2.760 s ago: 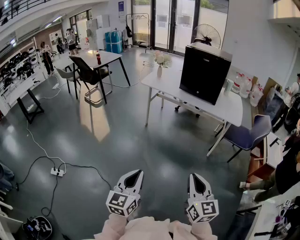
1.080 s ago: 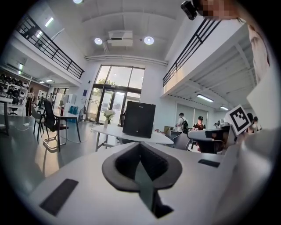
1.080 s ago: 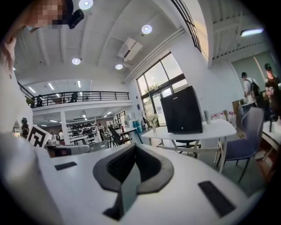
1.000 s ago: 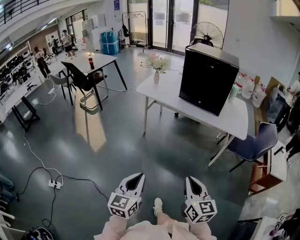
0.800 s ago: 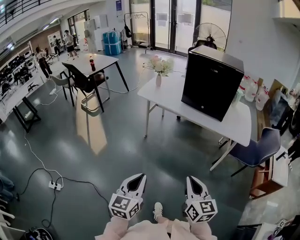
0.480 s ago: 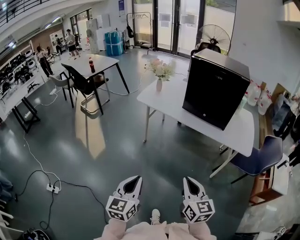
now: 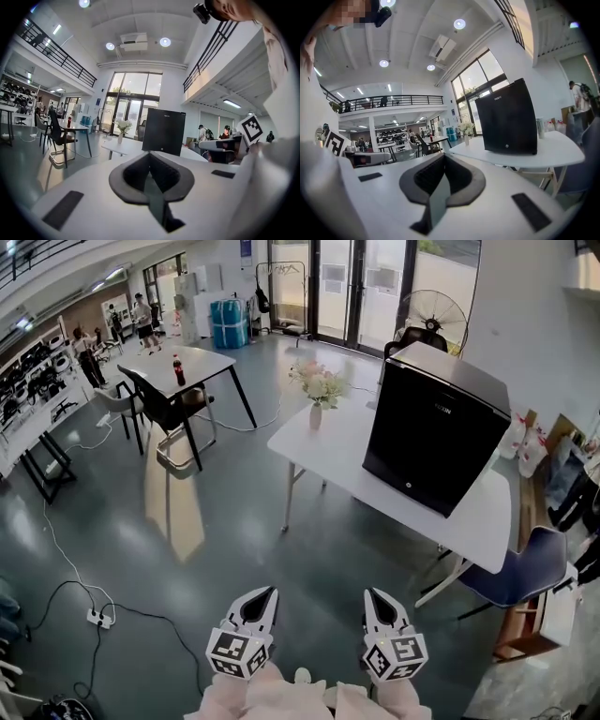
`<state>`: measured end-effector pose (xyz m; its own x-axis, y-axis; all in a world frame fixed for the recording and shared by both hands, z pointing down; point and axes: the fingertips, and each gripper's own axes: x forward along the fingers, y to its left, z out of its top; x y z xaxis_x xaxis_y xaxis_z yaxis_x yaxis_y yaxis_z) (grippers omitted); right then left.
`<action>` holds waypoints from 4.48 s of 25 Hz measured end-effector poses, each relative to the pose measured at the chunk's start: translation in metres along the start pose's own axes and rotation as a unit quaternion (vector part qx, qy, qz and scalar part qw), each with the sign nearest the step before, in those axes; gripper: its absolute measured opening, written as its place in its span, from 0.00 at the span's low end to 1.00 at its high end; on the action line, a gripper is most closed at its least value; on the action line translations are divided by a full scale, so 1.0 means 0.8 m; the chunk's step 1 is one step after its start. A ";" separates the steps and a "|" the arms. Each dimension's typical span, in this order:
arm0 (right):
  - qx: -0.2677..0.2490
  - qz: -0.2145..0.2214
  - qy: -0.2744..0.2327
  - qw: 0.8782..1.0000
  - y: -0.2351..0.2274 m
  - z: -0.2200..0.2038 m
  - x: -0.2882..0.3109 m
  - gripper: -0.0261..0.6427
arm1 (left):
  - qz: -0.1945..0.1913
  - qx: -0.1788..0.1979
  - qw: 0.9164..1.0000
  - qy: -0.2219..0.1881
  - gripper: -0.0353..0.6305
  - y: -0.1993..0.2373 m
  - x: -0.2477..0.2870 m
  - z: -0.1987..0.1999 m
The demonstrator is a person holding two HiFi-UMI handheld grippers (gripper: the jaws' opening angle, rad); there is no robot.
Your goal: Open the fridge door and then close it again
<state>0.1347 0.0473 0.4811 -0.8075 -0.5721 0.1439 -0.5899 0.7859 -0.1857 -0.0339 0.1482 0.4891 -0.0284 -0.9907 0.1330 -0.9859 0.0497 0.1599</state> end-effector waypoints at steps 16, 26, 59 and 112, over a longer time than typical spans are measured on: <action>0.002 -0.026 0.007 1.000 -0.044 0.012 0.086 0.06 | -0.036 0.019 0.999 0.001 0.07 0.047 0.110 0.028; 0.000 -0.050 0.004 0.999 -0.067 0.049 0.186 0.06 | -0.065 0.018 0.998 0.003 0.07 0.099 0.211 0.068; -0.017 -0.156 0.002 0.988 -0.115 0.092 0.371 0.06 | -0.213 0.043 0.975 0.052 0.07 0.203 0.407 0.099; -0.461 -0.174 0.113 0.863 -0.363 0.440 0.485 0.33 | -0.350 0.080 0.933 -0.020 0.07 0.061 0.772 0.280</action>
<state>-0.0096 -0.4858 0.2490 -0.4993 -0.8324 0.2405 -0.4552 0.4882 0.7446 -0.1364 -0.4896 0.3603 0.6294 -0.7769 0.0134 -0.7766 -0.6284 0.0456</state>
